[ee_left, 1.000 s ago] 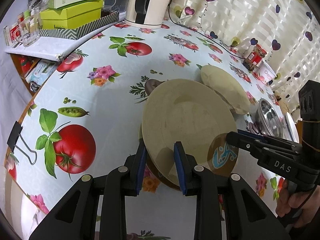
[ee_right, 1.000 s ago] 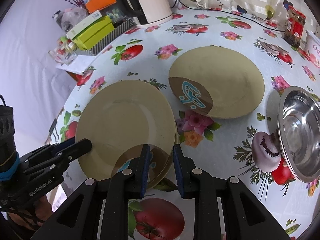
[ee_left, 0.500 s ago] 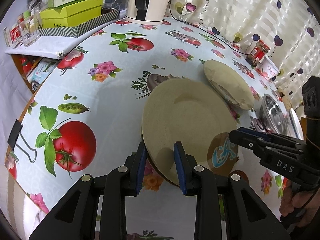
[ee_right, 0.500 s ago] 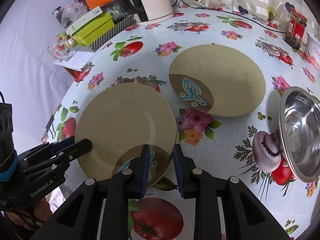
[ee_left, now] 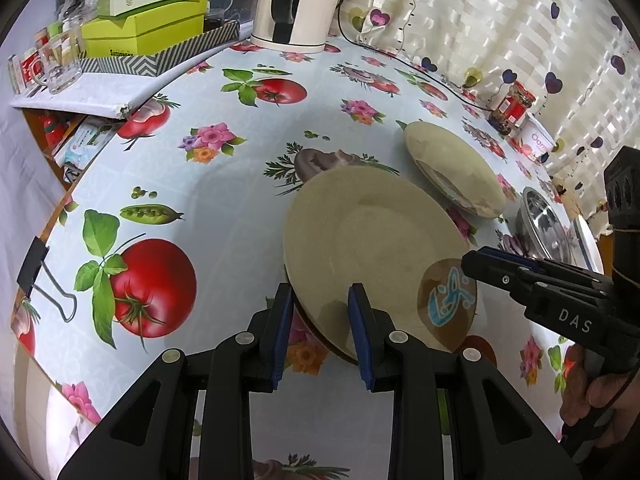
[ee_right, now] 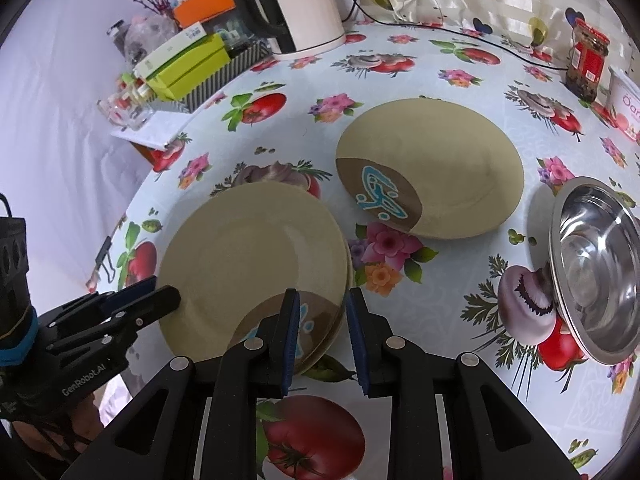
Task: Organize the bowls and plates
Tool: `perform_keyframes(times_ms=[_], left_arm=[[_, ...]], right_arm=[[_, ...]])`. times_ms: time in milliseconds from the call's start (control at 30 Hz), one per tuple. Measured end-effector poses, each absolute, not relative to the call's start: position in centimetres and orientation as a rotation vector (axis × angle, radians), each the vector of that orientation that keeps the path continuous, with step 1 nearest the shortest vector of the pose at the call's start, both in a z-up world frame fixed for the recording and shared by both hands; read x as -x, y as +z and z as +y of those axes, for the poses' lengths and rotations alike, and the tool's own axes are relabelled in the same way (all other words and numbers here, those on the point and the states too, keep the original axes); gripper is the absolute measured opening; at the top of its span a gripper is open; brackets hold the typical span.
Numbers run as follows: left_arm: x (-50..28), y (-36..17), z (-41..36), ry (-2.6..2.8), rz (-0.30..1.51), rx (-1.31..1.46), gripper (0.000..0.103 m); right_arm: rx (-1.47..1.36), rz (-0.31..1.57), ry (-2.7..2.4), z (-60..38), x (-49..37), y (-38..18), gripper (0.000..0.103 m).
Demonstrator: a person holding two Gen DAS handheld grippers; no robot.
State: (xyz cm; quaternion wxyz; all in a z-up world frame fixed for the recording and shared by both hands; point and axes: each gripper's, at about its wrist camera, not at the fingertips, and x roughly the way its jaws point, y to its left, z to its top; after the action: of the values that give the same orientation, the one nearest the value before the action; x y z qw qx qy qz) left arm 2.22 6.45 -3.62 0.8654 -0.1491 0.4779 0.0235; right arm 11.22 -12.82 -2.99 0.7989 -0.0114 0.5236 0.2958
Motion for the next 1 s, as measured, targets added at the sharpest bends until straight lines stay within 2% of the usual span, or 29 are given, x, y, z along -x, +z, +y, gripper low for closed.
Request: perform_keyframes(times_ms=[1000], left_arm=[[-2.92, -3.77, 7.44, 0.044, 0.980, 0.360, 0.029]], right_arm=[[0.030, 1.115, 0.653, -12.46, -11.09, -3.02, 0.023]])
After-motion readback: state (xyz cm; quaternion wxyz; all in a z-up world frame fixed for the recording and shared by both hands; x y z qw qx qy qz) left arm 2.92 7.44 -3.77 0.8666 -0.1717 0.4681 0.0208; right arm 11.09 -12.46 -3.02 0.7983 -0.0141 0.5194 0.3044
